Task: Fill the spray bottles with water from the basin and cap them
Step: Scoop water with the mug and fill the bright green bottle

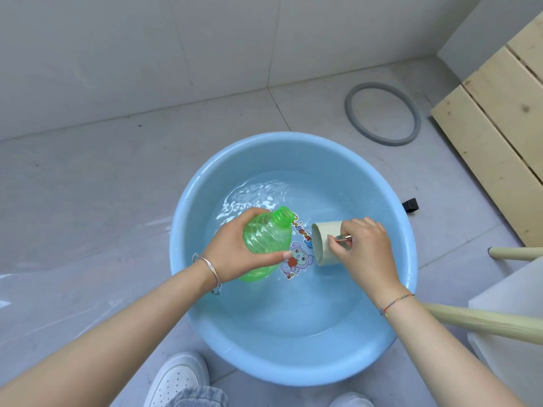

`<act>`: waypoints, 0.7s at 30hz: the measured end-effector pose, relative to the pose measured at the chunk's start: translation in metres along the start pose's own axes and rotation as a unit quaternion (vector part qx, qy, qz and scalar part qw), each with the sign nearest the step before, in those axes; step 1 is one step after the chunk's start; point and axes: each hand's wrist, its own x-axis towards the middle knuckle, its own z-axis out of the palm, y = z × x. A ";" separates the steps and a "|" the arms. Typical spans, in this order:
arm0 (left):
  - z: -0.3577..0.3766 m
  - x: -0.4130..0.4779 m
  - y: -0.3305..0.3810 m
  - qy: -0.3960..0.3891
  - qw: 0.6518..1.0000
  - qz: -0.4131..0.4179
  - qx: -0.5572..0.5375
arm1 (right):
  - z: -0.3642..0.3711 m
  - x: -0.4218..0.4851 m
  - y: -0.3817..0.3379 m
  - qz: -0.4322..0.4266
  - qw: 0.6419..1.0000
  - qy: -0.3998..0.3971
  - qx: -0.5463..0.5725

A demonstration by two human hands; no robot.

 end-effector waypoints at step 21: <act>-0.003 -0.001 -0.001 0.004 1.000 0.008 0.006 | -0.042 -0.005 -0.016 0.261 0.863 0.121 0.416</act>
